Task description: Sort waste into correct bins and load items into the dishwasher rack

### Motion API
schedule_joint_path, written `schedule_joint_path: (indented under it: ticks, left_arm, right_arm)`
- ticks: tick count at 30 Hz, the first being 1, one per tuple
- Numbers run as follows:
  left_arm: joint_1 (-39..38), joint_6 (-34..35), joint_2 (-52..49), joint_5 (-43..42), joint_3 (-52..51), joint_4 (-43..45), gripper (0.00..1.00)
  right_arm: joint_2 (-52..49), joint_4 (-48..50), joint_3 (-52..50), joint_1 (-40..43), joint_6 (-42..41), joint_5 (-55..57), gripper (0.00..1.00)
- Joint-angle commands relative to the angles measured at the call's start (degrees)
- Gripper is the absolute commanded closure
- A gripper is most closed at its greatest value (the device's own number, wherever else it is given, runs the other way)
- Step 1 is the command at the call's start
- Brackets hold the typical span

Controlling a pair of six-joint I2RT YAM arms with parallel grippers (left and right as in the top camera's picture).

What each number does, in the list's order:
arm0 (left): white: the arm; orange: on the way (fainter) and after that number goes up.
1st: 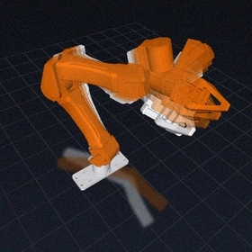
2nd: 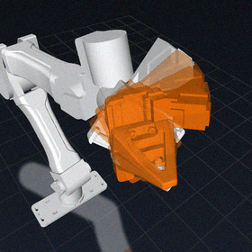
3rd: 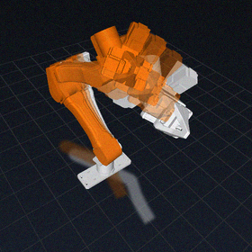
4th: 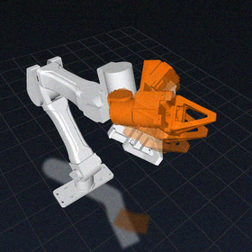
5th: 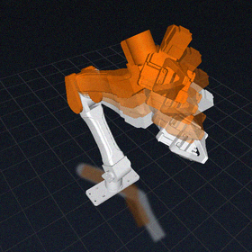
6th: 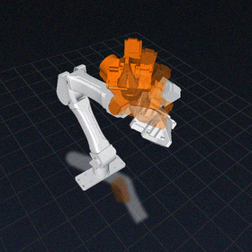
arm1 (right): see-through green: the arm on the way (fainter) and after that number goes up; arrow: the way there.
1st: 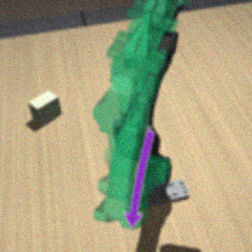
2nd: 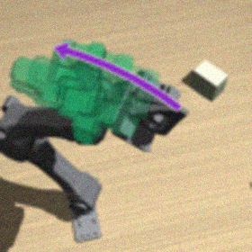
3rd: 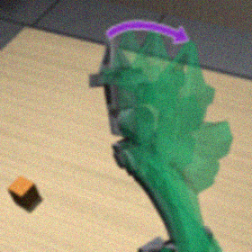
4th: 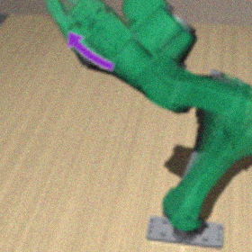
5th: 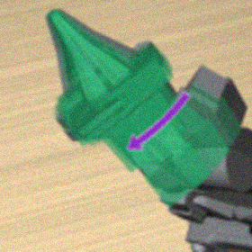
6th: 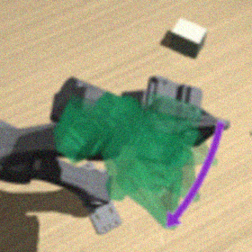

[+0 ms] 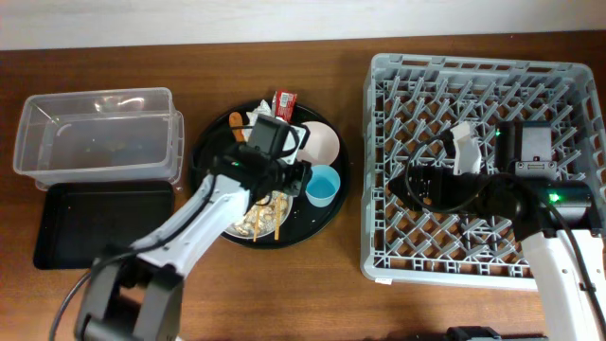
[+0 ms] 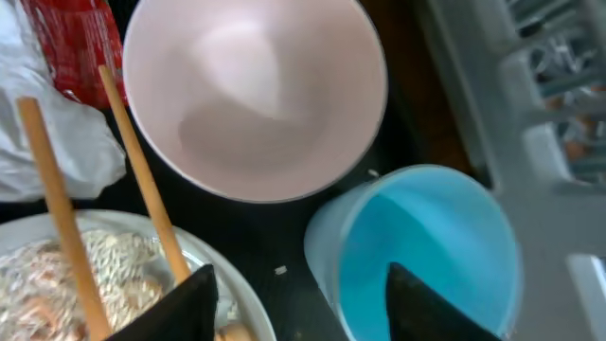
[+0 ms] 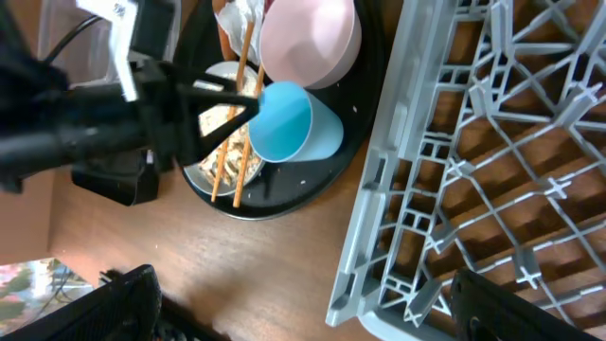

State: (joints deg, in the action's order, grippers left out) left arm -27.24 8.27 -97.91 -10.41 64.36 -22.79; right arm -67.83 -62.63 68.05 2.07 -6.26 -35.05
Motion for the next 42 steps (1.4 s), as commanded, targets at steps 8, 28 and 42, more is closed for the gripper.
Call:
schedule_joint_path:
  ticks: [8, 28, 42]
  left_arm:
    - [-2.1, 1.6, -0.9, 2.7, 5.4, -6.3, 1.00]
    - [25.7, -4.4, 7.3, -79.8, 10.8, -18.9, 1.00]
    - [25.8, -4.5, 7.3, -75.6, 10.8, -18.6, 0.29]
  right_arm:
    - [0.0, -1.5, 0.5, 0.2, -0.2, -0.2, 0.11]
    - [-3.2, 41.0, 0.5, -23.9, 0.0, -16.1, 0.11]
    - [-3.5, 44.2, 0.5, -25.0, -2.3, -16.3, 0.55]
